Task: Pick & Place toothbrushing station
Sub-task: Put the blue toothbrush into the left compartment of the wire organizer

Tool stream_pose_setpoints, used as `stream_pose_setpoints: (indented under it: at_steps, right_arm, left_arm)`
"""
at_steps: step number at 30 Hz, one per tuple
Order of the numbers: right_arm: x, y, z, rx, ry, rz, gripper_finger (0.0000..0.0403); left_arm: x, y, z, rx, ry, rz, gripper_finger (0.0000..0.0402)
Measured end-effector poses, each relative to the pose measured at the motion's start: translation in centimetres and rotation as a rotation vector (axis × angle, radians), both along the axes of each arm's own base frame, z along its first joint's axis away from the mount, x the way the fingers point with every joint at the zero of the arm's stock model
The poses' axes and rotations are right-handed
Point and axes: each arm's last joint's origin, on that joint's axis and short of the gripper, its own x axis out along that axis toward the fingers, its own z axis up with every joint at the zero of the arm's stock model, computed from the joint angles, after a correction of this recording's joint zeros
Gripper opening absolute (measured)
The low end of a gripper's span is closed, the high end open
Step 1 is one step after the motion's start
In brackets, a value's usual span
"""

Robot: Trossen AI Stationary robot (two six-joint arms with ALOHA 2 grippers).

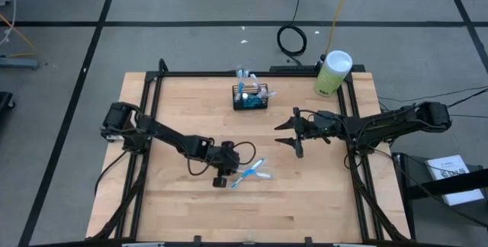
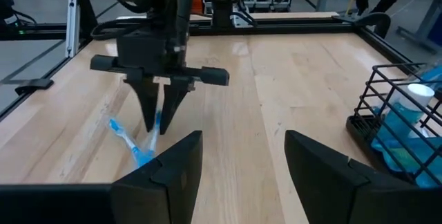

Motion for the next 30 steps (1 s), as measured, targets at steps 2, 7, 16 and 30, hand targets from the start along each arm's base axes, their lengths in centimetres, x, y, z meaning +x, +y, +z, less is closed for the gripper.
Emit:
stream_pose_setpoints:
  at_steps: [2,7,16,30]
  right_arm:
    - [0.0,0.0,0.0,-0.002,0.000,0.000,0.0196]
    - [0.0,0.0,0.0,-0.006,0.000,0.002,0.0196]
    - [0.0,-0.1,0.0,-0.067,-0.001,-0.009,0.0196]
    - [-0.1,-1.3,0.0,-0.088,0.008,-0.127,0.0196]
  left_arm:
    - [-0.2,0.4,0.3,-0.007,0.022,-0.001,0.0038]
    - [-1.8,2.1,3.2,-0.056,0.073,0.119,0.0014]
    - [-6.6,6.5,12.0,-0.212,-0.079,0.502,0.0007]
    - [-10.9,8.6,11.1,-0.086,0.511,0.594,0.0005]
